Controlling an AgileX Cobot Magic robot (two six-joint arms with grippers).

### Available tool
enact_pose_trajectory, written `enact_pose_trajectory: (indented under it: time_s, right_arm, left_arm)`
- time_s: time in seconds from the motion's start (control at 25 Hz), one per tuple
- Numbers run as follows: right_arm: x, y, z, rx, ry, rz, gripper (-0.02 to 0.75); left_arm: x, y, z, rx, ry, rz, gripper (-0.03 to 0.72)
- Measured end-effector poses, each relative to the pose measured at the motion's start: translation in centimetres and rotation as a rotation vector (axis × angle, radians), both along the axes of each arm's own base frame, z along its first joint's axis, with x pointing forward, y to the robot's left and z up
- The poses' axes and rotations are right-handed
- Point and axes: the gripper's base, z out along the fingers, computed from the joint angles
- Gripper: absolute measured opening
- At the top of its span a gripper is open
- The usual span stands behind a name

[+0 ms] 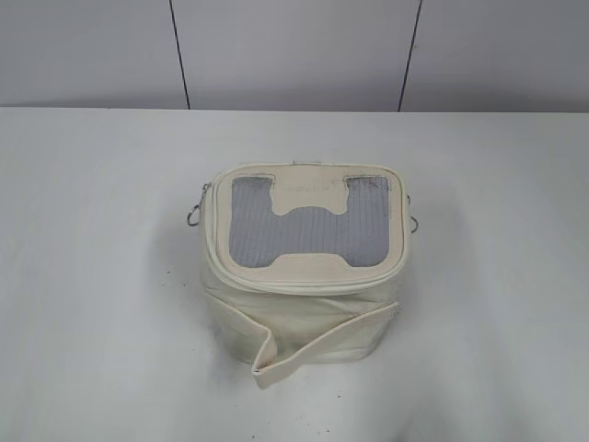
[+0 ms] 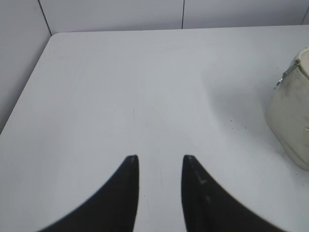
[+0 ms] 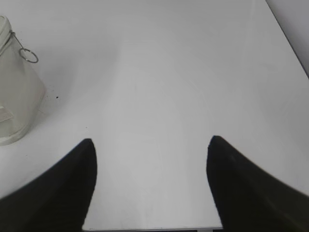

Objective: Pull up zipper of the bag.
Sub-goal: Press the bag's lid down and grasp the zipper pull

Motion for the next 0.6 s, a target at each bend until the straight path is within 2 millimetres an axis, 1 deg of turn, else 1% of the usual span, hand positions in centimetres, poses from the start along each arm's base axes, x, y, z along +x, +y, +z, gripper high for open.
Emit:
enact_pose_trajectory:
  time_s: [0.6]
  right_arm:
    - [0.0, 0.0, 0.0, 0.0, 0.0, 0.0, 0.553]
  left_arm:
    - [0.0, 0.0, 0.0, 0.0, 0.0, 0.0, 0.239]
